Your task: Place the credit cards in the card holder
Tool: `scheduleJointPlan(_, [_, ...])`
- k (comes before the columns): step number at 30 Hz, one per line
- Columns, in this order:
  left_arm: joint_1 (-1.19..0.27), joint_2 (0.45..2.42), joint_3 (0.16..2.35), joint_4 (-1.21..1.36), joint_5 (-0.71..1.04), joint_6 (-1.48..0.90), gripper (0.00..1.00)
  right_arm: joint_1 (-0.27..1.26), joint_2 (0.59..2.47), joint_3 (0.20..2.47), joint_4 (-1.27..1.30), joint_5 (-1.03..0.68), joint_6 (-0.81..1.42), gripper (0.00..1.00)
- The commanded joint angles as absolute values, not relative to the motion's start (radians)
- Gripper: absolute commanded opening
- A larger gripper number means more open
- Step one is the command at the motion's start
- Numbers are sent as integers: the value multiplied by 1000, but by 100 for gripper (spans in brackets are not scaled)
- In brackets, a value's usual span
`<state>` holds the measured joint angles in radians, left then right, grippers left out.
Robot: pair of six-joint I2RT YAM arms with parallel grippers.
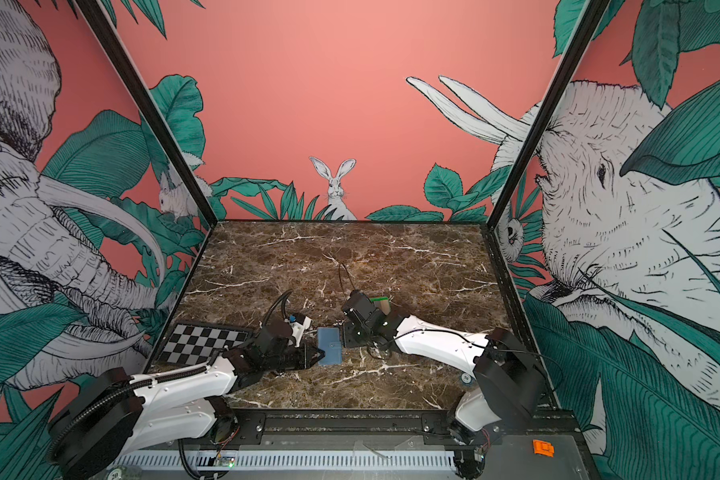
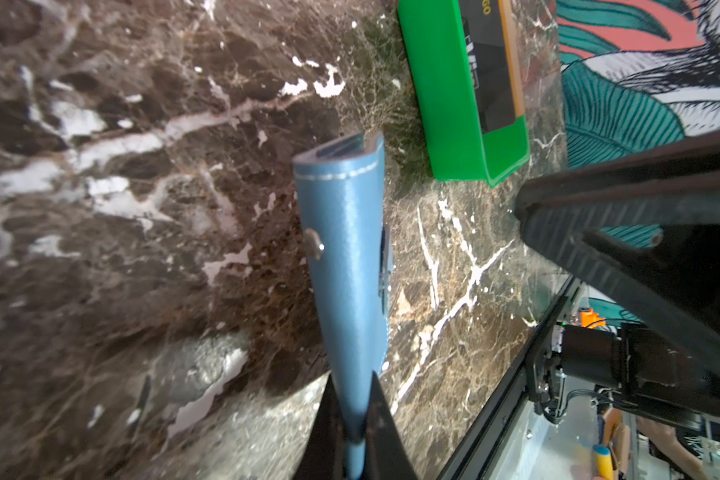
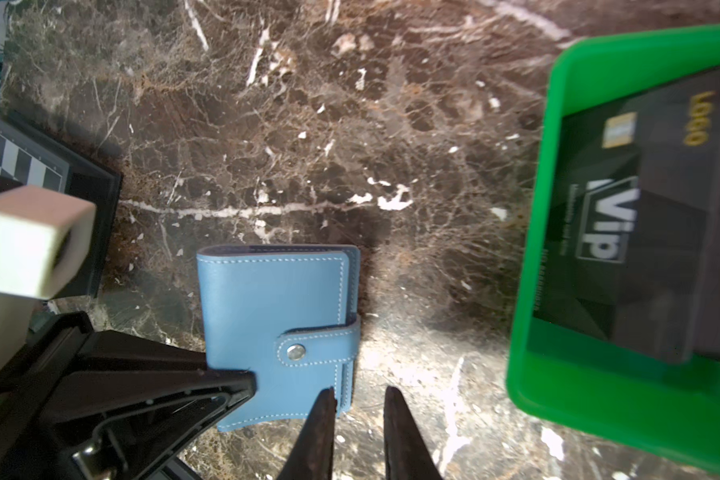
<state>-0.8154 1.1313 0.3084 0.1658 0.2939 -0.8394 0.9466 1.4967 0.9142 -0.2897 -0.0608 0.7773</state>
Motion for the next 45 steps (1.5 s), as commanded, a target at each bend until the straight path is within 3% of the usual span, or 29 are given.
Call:
scheduleJointPlan(1, [-813,1128,339,108,278,-802,1,965,1526,933,-273,-81,786,22])
scheduleJointPlan(25, [-831,1196,333,190,252,-841,0,973,1639,978,-194,-146,859,26])
scheduleJointPlan(45, [-833,1171,332,227,256,-877,0,1019,1721,1040,-325,-105,806,31])
